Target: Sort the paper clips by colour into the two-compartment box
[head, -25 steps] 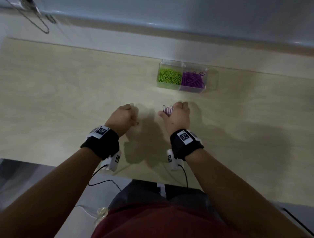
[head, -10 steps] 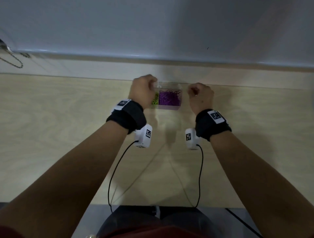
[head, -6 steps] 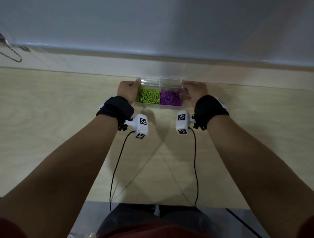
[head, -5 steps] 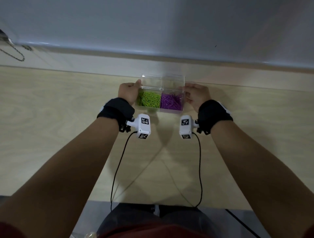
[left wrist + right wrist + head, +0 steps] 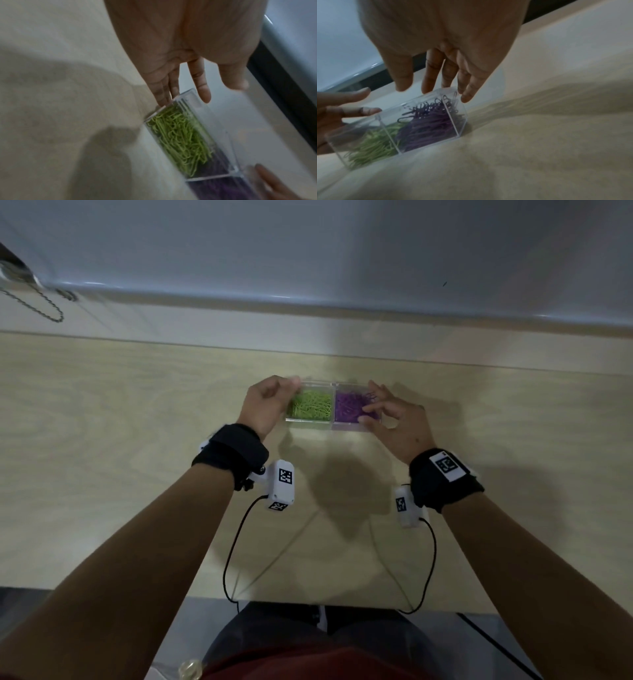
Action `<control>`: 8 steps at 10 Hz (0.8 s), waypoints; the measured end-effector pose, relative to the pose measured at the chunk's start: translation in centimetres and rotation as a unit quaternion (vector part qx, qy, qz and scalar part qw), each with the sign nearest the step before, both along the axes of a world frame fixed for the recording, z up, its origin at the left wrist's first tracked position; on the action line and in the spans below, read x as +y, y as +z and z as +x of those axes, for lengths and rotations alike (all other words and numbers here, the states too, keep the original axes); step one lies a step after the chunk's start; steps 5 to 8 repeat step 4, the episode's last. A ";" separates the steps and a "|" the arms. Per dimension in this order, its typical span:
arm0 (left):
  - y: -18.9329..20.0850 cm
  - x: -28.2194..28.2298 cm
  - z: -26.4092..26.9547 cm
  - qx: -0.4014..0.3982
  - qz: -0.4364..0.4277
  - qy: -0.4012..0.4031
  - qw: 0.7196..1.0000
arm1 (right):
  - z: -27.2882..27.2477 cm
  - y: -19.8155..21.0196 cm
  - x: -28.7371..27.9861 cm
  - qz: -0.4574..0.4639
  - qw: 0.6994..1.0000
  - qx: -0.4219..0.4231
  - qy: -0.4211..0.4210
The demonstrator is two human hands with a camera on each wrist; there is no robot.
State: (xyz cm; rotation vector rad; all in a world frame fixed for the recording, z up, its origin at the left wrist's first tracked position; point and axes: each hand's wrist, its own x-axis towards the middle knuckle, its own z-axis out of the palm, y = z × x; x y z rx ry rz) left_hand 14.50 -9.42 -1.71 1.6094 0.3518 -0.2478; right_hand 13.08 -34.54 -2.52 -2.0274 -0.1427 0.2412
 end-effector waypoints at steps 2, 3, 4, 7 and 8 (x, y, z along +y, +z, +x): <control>-0.5 0.3 -0.6 -0.069 0.137 -0.120 0.981 | -0.6 -0.6 0.6 -0.021 0.999 -0.030 -0.006; -0.1 0.2 -0.4 -0.078 0.190 -0.127 0.970 | -0.3 -0.1 0.5 -0.051 0.998 -0.032 0.013; 0.1 0.8 -1.5 -0.114 0.246 -0.118 0.955 | -1.2 0.7 0.2 -0.137 0.987 -0.061 0.058; 0.1 0.8 -1.5 -0.114 0.246 -0.118 0.955 | -1.2 0.7 0.2 -0.137 0.987 -0.061 0.058; 0.1 0.8 -1.5 -0.114 0.246 -0.118 0.955 | -1.2 0.7 0.2 -0.137 0.987 -0.061 0.058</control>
